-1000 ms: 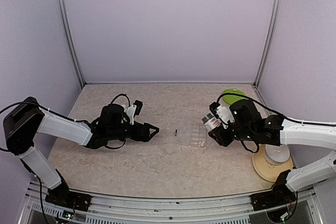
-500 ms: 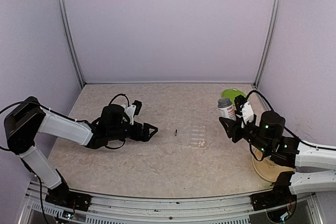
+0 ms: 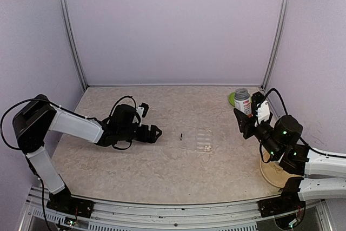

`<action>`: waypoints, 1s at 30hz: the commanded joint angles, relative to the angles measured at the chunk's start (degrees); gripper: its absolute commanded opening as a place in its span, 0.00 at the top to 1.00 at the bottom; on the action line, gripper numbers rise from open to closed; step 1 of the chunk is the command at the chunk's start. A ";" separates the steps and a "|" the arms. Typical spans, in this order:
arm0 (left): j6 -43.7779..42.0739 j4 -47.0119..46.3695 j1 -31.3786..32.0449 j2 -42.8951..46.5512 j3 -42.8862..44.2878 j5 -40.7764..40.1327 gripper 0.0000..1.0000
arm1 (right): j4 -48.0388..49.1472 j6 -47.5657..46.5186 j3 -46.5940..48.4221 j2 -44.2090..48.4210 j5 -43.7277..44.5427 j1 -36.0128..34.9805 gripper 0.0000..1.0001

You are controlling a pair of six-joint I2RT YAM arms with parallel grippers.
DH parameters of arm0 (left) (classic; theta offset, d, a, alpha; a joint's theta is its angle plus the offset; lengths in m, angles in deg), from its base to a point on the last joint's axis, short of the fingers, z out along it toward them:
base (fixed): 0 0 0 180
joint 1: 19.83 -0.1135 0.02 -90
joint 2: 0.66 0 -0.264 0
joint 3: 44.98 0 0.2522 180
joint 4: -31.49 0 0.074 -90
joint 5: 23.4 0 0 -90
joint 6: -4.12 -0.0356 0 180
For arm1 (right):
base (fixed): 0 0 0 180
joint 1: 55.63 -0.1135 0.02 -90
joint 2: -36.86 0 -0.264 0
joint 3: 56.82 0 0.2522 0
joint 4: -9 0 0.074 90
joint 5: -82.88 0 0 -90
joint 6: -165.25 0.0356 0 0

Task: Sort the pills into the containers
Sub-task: Pick up the lid of the pill bottle from the center of the board.

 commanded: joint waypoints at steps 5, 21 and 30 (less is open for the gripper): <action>0.88 12.32 -0.46 -2.18 7.97 -8.36 0.01 | 2.35 -0.90 -0.24 -0.46 -1.72 -0.55 0.83; 3.13 19.88 -0.43 -5.28 10.76 -17.16 0.02 | -0.89 0.23 0.87 -0.20 -5.64 -0.54 0.80; 2.34 19.95 -0.44 -7.30 11.58 -17.62 0.18 | -1.18 0.52 0.88 -0.44 -6.42 -0.51 0.80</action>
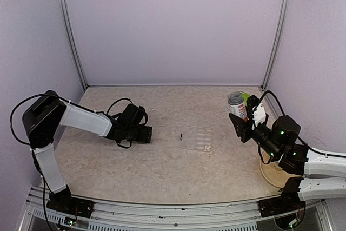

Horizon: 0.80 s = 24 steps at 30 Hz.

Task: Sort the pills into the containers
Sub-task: Pick up the lid of the pill bottle from the center of the board.

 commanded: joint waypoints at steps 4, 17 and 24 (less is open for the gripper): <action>-0.65 0.67 -0.43 -1.05 1.64 -0.87 0.26 | 0.79 0.55 1.15 -0.52 -0.85 -0.55 0.80; -1.36 0.32 -0.43 -1.26 1.94 0.37 0.55 | 0.88 0.51 1.23 -1.49 -1.05 -0.52 0.80; -1.36 0.32 -0.43 -0.20 1.99 1.41 0.56 | 0.78 0.48 1.23 -1.71 -1.78 -0.57 0.80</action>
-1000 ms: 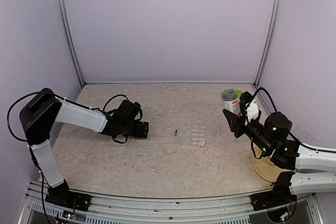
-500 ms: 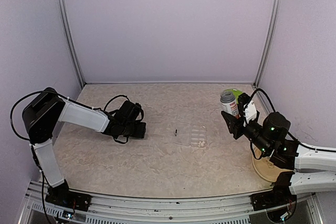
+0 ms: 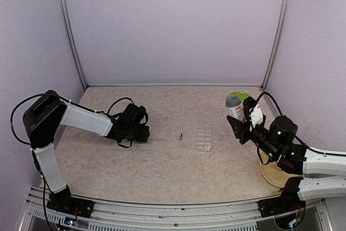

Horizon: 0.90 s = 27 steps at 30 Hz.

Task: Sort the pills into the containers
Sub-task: Pick up the lid of the pill bottle from the center of the board.

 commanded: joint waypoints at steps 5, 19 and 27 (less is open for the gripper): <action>-0.35 -1.42 -0.43 3.31 0.26 3.42 0.56 | 1.43 0.39 1.15 -0.28 -2.10 -0.49 0.80; -2.65 -10.27 1.25 15.50 -3.04 18.47 0.56 | 1.74 -0.47 1.89 -3.13 -13.73 -0.50 0.80; -2.73 -14.26 5.18 20.01 -1.59 26.93 0.56 | 2.24 0.11 3.26 -6.21 -20.54 -0.69 0.81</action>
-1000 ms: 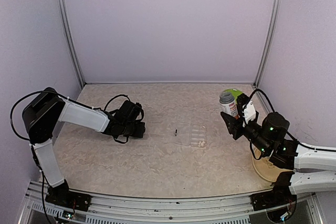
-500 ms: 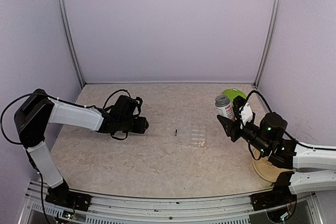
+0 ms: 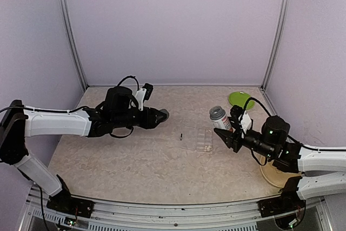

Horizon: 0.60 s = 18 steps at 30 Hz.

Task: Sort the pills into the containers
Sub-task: Pick up the lid of the pill bottle from the center of the board, then close the lid of the pill bottle.

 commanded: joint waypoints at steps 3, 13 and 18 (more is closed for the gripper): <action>-0.68 -5.93 4.07 3.27 1.80 9.13 0.56 | 3.34 0.53 2.95 -2.35 -6.26 -1.27 0.82; 4.45 -13.18 6.74 4.37 2.72 16.30 0.56 | 4.52 -0.50 4.65 -5.94 -7.97 -4.60 0.82; 6.44 -15.30 7.54 3.91 3.35 18.76 0.56 | 5.00 -0.78 5.29 -7.07 -7.86 -5.51 0.82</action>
